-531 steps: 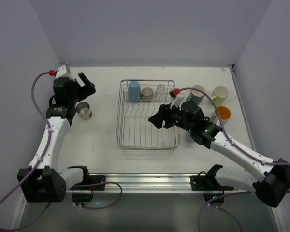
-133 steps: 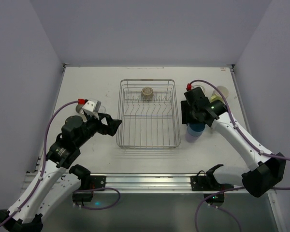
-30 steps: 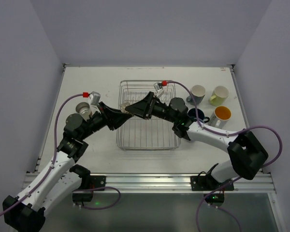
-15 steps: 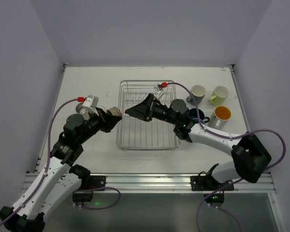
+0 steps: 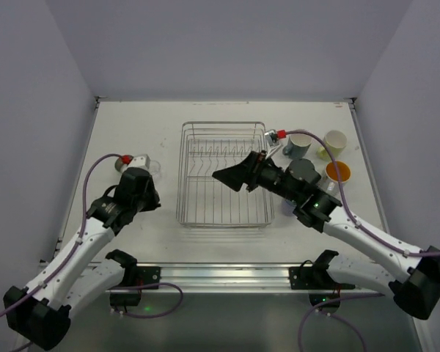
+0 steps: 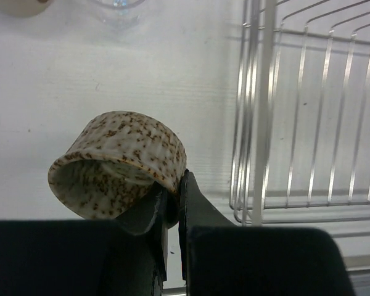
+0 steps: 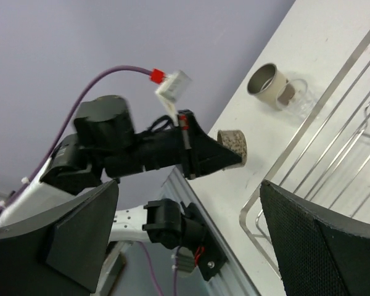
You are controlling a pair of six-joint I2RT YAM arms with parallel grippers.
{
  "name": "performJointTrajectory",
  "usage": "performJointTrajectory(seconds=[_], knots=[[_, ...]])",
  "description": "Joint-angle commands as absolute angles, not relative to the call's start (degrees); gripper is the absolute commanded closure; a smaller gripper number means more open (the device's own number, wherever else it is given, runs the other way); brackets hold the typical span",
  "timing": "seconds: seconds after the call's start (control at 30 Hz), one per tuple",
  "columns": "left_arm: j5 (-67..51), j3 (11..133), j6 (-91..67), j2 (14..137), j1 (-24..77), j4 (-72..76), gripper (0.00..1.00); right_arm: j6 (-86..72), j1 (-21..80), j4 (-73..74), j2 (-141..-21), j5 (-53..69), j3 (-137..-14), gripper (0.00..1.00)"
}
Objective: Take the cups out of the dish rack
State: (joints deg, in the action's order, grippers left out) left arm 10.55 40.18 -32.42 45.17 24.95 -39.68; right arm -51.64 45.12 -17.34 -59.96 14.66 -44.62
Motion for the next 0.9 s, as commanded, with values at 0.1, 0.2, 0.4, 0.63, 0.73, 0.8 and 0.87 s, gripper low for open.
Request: performJointTrajectory(seconds=[0.1,0.2,0.4,0.63,0.73,0.8,0.87], knots=[[16.53,41.31,-33.41,57.47,22.16,-38.34,1.0,-42.63,45.35,-6.51,-47.91,7.47,-42.64,0.01],[14.25,39.91,-32.52,61.78,18.64,-35.26,1.0,-41.66,45.35,-4.23,-43.79,6.33,-40.88,0.01],[11.78,38.67,-31.82,69.08,15.82,-31.65,0.91,-38.59,45.35,-0.18,-39.47,4.66,-40.08,0.01],[11.51,38.32,-31.73,70.58,15.73,-31.11,0.62,-36.83,45.35,2.37,-37.18,3.78,-39.2,0.01],[11.16,39.81,-31.47,68.91,15.64,-32.16,0.57,-36.48,45.35,3.07,-36.48,3.52,-39.2,0.01],[10.29,42.62,-30.85,66.37,15.64,-33.65,0.53,-36.3,45.35,3.69,-35.77,3.34,-39.46,0.01],[8.8,46.29,-30.24,62.34,15.73,-34.45,0.48,-35.77,45.35,4.83,-35.33,3.25,-39.99,0.01]])
